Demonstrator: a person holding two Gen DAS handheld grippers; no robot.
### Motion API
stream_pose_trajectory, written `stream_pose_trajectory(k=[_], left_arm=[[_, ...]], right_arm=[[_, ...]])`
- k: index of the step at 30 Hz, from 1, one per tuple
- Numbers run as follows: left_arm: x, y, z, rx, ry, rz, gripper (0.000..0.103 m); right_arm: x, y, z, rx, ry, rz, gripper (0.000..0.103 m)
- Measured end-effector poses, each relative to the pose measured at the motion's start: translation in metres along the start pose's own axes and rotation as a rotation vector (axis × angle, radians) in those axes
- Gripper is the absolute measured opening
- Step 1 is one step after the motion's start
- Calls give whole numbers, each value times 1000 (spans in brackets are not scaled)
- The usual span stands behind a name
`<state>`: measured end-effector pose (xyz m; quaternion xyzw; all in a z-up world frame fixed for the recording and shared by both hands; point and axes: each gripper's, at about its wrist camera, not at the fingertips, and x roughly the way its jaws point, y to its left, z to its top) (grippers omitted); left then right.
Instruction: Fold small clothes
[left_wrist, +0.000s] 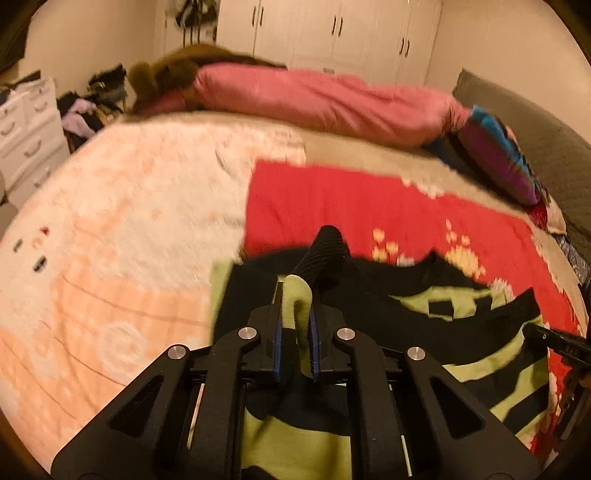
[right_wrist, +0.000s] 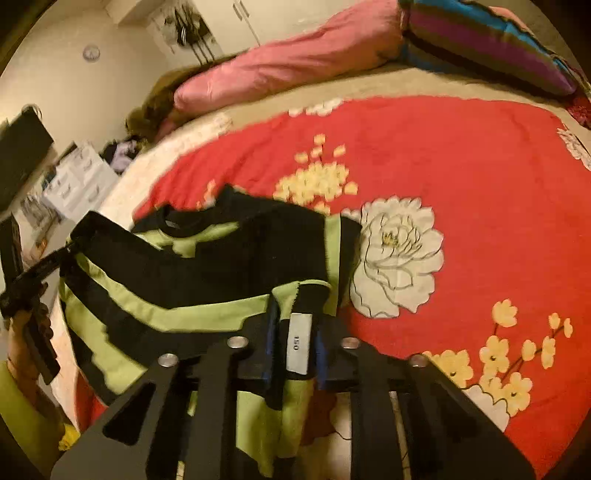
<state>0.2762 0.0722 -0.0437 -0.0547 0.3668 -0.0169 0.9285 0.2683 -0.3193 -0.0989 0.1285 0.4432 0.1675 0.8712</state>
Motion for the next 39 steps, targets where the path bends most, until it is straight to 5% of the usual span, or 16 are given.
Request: stream_pose_trajectory(k=[6,14,19,23,26,32,39], left_arm=[[-14,12,23,-55,-79,16,4],[31,21,10,-69,0,79,5],[46,25,-4,-60,34,114,26],[34,44,-11,-152,15,97,46],[11,47,-14,-179,-39,101,48],[-26,59,-26,-235,-101,118,50],[-27,82,-53,-308,-37,123,54]], right_arm=[[-9,9,28,1,-58,49,13],[34,18,32,-100,-7,-78,13],[51,7,23,-63,38,-131,16],[50,1,18,-40,32,-144,27],[42,-3,19,-13,15,-127,36],[27,-5,17,6,-7,-125,36],[1,-8,4,46,-27,-85,43]])
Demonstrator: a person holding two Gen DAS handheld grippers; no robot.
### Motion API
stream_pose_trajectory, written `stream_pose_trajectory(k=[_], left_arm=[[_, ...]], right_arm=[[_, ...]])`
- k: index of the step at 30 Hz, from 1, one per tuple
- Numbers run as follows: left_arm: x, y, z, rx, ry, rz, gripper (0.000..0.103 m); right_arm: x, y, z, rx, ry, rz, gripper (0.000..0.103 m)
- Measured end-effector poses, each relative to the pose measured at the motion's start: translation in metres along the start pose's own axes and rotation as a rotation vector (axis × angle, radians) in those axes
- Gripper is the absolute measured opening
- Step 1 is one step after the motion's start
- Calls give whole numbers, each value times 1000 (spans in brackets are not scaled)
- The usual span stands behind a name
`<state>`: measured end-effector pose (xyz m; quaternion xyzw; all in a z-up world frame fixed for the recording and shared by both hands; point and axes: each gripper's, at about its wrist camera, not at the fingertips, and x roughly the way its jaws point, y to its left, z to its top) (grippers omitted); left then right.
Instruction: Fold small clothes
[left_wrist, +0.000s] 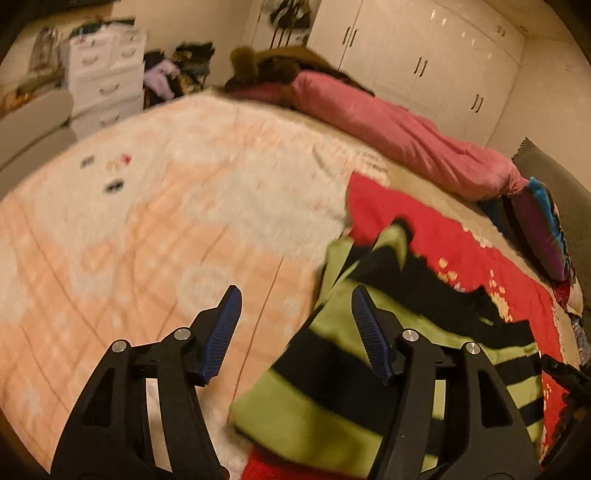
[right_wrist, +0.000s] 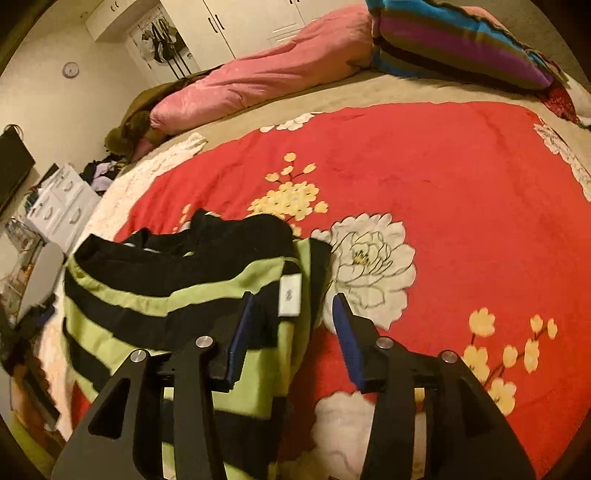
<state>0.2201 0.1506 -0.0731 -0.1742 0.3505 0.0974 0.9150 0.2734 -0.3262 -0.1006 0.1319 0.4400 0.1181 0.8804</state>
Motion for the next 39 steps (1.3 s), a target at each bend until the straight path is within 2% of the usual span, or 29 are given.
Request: stream_pose_trajectory(k=[4,7,8,9,10,11,12,15,17,21,23,26,28,31,33,35,36,39], left_arm=[[17,6,-18,10,85,-30,57],[27,6,-25,9,129,-38,54],[27,6,-27,3,135,-44,37],[26,6,-29,4,133,-54,7],[23,5,-29,10,130,-64,1],[19,5,-29,10,125,-64,1],[13,5,-28,6,115,-64,1],[-15,11,-21,-34,59,-103,1],[-26,14,-21,-47,51,-82,1],[-5,17,-31,-42,114,-22,2],[1,22,-35,-63,124,-9,7],[-17,23,-31,-61,68,28,21],[-34,17,-26,-61,18,62,22],[-57,-1,-21,-25,-35,72,22],[-61,-18,-23,-12,-8,43,25],[-56,-39,-30,36,34,14,33],[-53,-49,-33,64,53,4,37],[-39,-69,-47,124,109,-12,38]], right_arm=[[-4,7,-7,-9,14,24,58],[0,11,-10,-1,33,25,60],[2,11,-11,1,42,24,60],[6,11,-12,2,57,22,60],[8,12,-13,-3,69,25,45],[8,12,-14,-12,76,26,8],[9,12,-15,-20,84,30,4],[0,4,-15,17,65,43,4],[-7,-1,-14,18,45,22,4],[2,-6,-21,32,79,-2,4],[6,-5,-23,34,85,-13,11],[-2,-4,-24,24,62,-22,23],[-14,-4,-21,9,23,-34,27],[-29,5,-12,-30,-28,-28,27],[-33,22,-3,-82,-45,9,29],[-31,43,5,-130,-45,51,44],[-29,53,10,-151,-43,71,44],[-15,95,22,-244,-12,137,44]])
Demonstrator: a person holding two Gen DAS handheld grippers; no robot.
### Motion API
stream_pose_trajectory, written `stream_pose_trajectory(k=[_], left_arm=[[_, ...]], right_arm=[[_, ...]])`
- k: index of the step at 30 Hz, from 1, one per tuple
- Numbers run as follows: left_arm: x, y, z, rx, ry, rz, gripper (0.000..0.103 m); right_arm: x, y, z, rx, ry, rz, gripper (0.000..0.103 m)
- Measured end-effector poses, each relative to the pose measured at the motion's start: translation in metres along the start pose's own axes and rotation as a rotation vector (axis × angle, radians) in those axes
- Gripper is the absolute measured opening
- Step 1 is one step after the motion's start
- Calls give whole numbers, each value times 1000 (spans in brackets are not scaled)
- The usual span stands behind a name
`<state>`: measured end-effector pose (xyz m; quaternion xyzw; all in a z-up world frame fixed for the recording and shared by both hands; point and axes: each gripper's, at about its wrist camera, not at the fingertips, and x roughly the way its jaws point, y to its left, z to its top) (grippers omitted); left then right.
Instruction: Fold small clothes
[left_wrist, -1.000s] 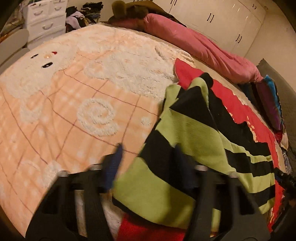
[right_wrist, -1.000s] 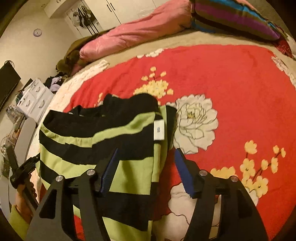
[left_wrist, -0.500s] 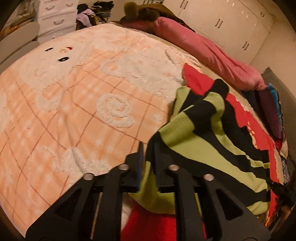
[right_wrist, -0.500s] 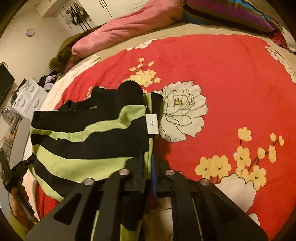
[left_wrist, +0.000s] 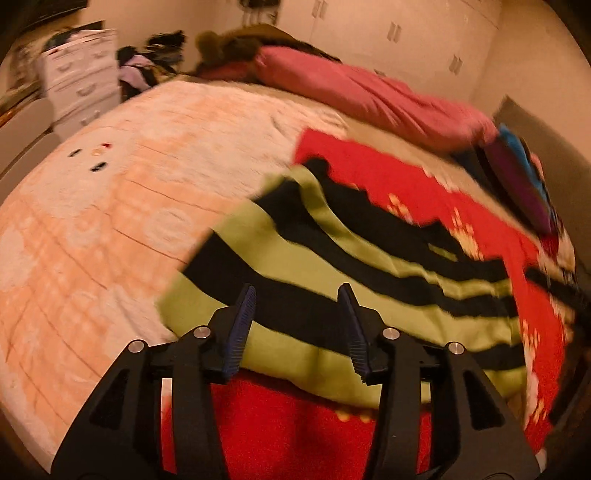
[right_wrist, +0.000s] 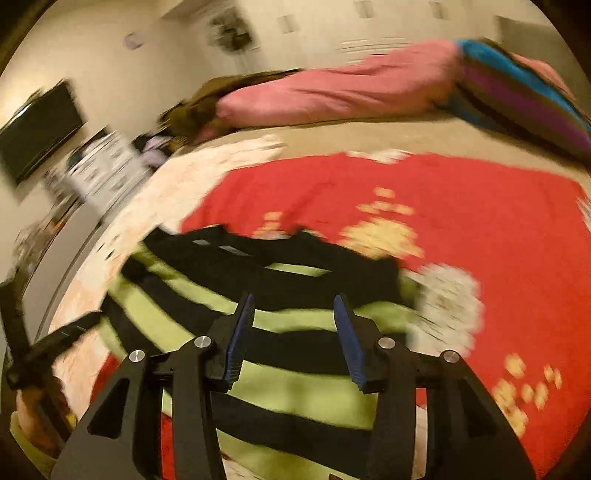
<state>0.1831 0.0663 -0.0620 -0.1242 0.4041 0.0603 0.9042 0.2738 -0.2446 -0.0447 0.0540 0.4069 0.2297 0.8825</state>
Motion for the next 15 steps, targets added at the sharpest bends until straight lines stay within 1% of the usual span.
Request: stream_pose_trajectory(k=[3,4,5,7,8,11,13,15], left_arm=[[20,-4,-11,39,41,25,38],[26,-4,-14,49,61,38,38],[32,-2,-18,51,81,42,38],[35,2,-21,37,86,32,40],[37,5,-22,34,79,37,43],[41,7,-25,46,78,38,43],[42,7,-25,42,79,32,43],[42,7,-26,40,76,26,43]], right_arm=[[26,40,20,-103,30,61,49],[35,52,25,-135,42,69,54],[44,65,29,-171,58,76,55],[68,91,37,-244,89,96,55],[86,104,41,-266,117,108,55],[124,125,44,-296,187,84,55],[153,136,44,-313,227,46,55],[177,140,45,-291,258,27,51]])
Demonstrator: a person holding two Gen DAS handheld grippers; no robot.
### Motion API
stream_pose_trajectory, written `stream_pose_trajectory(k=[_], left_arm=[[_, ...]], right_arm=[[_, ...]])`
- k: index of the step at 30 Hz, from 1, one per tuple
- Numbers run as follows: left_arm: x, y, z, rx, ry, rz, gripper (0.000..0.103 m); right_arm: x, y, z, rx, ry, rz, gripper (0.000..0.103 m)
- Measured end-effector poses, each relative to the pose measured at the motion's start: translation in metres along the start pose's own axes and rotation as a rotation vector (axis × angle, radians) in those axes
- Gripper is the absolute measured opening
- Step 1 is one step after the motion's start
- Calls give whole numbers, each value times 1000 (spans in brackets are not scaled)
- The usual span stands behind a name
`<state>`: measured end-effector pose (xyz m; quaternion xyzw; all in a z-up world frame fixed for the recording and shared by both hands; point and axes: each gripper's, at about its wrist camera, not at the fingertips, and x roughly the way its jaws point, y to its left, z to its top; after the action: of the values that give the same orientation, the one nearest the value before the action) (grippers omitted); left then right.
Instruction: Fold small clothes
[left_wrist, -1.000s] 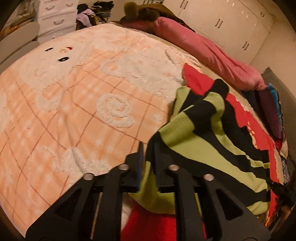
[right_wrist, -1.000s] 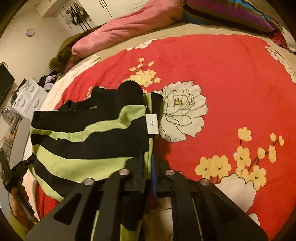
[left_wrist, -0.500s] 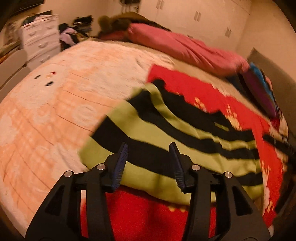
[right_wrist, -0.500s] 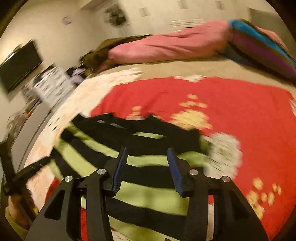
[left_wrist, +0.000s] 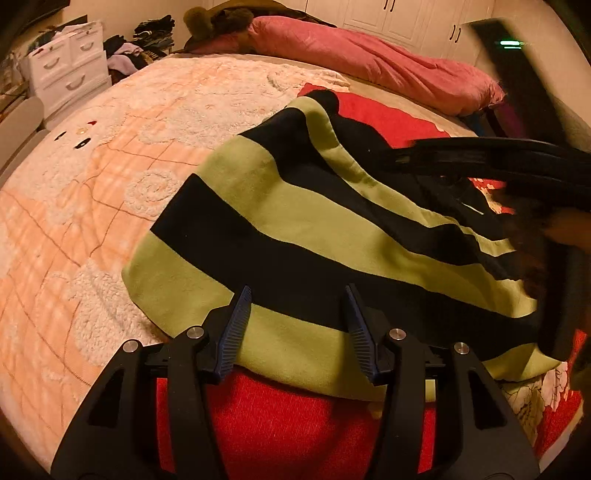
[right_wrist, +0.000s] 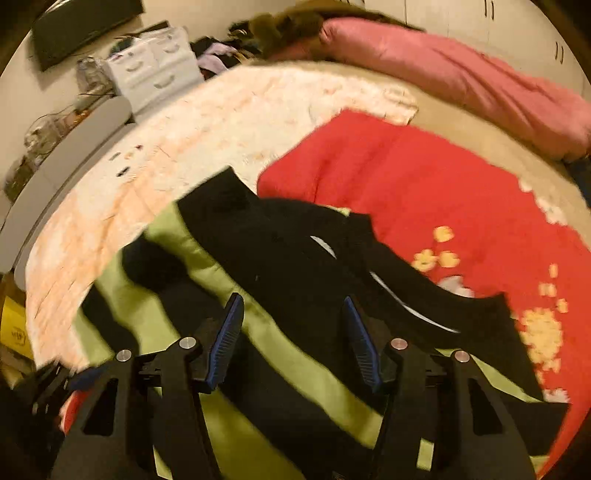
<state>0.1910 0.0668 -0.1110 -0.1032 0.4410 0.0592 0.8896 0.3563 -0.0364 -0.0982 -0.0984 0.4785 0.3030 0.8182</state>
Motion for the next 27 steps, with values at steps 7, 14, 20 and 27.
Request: stream_pose_trajectory(k=[7,14,20,27], left_arm=[[2,9,0,-33,0,-40,44],[3,8,0,-29,0,-41,43],[1,8,-1,-30,-6,-47,44],[-1,9,0,-28,-16,-31,43]], right_arm=[[40,-1,20,32,25,-72,50],[31,-2,24,29,-31,-78,51],[-29,-30,-9,123,-118,6,58],[-131,-76,-120,223,-189,-38,71]])
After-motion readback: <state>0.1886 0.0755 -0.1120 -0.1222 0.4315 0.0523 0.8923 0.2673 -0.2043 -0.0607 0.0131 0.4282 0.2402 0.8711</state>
